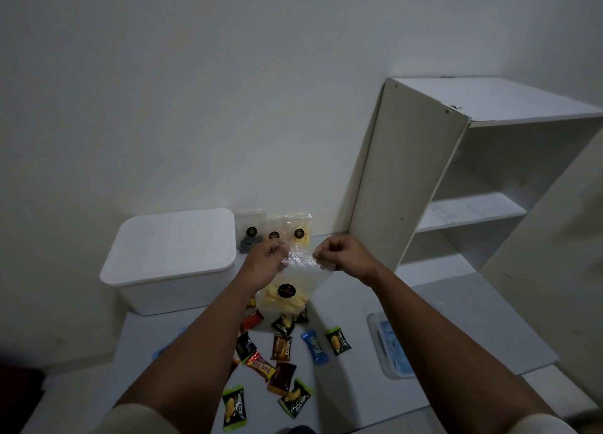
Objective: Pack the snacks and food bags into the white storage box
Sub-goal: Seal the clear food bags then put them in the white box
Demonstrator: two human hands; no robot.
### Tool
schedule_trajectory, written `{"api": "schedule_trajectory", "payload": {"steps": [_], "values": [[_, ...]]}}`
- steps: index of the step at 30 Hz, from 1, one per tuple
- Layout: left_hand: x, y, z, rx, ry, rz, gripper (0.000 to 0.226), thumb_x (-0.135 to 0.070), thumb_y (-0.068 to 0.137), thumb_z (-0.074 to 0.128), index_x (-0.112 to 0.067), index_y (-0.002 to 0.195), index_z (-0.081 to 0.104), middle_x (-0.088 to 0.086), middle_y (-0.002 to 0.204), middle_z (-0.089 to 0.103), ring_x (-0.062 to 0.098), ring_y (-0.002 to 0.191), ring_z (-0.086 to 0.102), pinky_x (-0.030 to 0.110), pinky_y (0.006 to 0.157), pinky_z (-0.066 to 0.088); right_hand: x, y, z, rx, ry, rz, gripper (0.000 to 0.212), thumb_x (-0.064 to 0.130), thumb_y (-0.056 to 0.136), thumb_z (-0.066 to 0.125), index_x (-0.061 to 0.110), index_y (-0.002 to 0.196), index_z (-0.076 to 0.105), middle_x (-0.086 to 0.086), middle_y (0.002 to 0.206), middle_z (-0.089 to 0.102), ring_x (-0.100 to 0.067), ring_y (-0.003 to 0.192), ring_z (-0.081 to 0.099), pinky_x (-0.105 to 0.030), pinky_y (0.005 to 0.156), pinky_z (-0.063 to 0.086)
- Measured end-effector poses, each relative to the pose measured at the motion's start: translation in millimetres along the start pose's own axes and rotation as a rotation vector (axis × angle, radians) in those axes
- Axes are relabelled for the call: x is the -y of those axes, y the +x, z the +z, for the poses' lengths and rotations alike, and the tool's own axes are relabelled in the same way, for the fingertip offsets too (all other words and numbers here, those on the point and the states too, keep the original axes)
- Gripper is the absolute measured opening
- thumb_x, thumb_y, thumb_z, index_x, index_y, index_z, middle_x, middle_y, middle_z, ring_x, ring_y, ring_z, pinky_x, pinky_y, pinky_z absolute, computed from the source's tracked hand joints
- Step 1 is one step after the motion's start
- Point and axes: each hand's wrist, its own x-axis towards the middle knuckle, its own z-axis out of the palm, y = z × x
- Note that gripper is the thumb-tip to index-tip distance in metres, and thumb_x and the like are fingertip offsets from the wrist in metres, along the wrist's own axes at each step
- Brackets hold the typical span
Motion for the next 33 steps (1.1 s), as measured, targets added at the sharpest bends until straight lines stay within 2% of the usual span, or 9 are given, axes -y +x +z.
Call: {"api": "schedule_trajectory", "payload": {"steps": [5, 15, 21, 24, 26, 28, 30, 31, 33], "values": [[1, 0, 3, 0.003, -0.077, -0.030, 0.023, -0.022, 0.105, 0.051, -0.010, 0.091, 0.066, 0.001, 0.078, 0.062, 0.013, 0.072, 0.060, 0.025, 0.071, 0.052, 1, -1, -1, -0.027, -0.038, -0.003, 0.012, 0.013, 0.091, 0.074, 0.001, 0.094, 0.077, -0.008, 0.082, 0.076, -0.010, 0.071, 0.068, -0.033, 0.075, 0.054], [3, 3, 4, 0.015, -0.097, -0.053, 0.028, -0.023, 0.105, 0.052, -0.014, 0.083, 0.068, -0.003, 0.076, 0.066, 0.011, 0.072, 0.066, 0.025, 0.072, 0.055, -2, -1, 3, -0.040, -0.023, -0.028, 0.010, 0.012, 0.093, 0.073, 0.008, 0.084, 0.074, -0.005, 0.076, 0.071, -0.012, 0.068, 0.066, -0.034, 0.076, 0.054], [-1, 2, 7, 0.098, -0.045, -0.050, 0.023, -0.022, 0.103, 0.056, -0.003, 0.102, 0.069, 0.005, 0.093, 0.070, 0.010, 0.077, 0.071, 0.021, 0.072, 0.057, 1, 1, 9, 0.020, -0.078, -0.015, 0.008, 0.014, 0.090, 0.076, 0.013, 0.083, 0.076, -0.006, 0.077, 0.074, -0.014, 0.072, 0.067, -0.031, 0.073, 0.053], [2, 3, 10, 0.097, -0.045, -0.041, 0.031, -0.024, 0.103, 0.056, 0.005, 0.107, 0.065, 0.008, 0.093, 0.066, 0.012, 0.078, 0.073, 0.028, 0.077, 0.058, 2, 2, 11, 0.038, -0.073, -0.022, 0.012, 0.013, 0.093, 0.073, 0.012, 0.080, 0.072, -0.009, 0.075, 0.070, -0.017, 0.069, 0.063, -0.029, 0.069, 0.051], [3, 4, 8, 0.093, -0.060, -0.034, 0.034, -0.024, 0.105, 0.053, 0.008, 0.099, 0.061, 0.009, 0.092, 0.059, 0.014, 0.077, 0.071, 0.033, 0.081, 0.058, 3, 1, 10, 0.036, -0.074, -0.021, 0.013, 0.011, 0.093, 0.073, 0.011, 0.080, 0.072, -0.011, 0.076, 0.069, -0.016, 0.068, 0.063, -0.026, 0.067, 0.051], [2, 2, 7, 0.085, 0.008, 0.000, 0.030, -0.023, 0.106, 0.049, -0.002, 0.086, 0.056, 0.009, 0.087, 0.056, 0.006, 0.071, 0.067, 0.023, 0.075, 0.057, 4, 0, 11, 0.027, -0.064, -0.017, 0.011, 0.010, 0.091, 0.075, 0.008, 0.081, 0.073, -0.012, 0.078, 0.071, -0.019, 0.072, 0.066, -0.028, 0.071, 0.054], [0, 0, 9, 0.076, 0.116, 0.048, 0.029, -0.023, 0.107, 0.046, -0.013, 0.080, 0.052, 0.005, 0.081, 0.057, -0.005, 0.061, 0.061, 0.011, 0.064, 0.049, 8, 0, 13, 0.036, -0.076, -0.021, 0.010, 0.010, 0.090, 0.076, 0.007, 0.081, 0.074, -0.010, 0.078, 0.074, -0.018, 0.072, 0.068, -0.027, 0.071, 0.056], [-1, 0, 10, 0.084, 0.147, 0.070, 0.030, -0.023, 0.107, 0.046, -0.016, 0.078, 0.052, 0.002, 0.079, 0.056, -0.005, 0.060, 0.058, 0.011, 0.062, 0.046, 10, 0, 15, 0.050, -0.088, -0.030, 0.010, 0.009, 0.091, 0.075, 0.008, 0.081, 0.075, -0.008, 0.078, 0.074, -0.016, 0.070, 0.068, -0.025, 0.071, 0.057], [0, 1, 11, 0.114, 0.162, 0.095, 0.030, -0.025, 0.106, 0.047, -0.018, 0.078, 0.054, -0.001, 0.078, 0.054, 0.003, 0.067, 0.059, 0.020, 0.068, 0.048, 14, 0, 19, 0.073, -0.118, -0.052, 0.013, 0.007, 0.093, 0.072, 0.011, 0.081, 0.074, -0.002, 0.074, 0.073, -0.013, 0.067, 0.067, -0.024, 0.068, 0.056]]}}
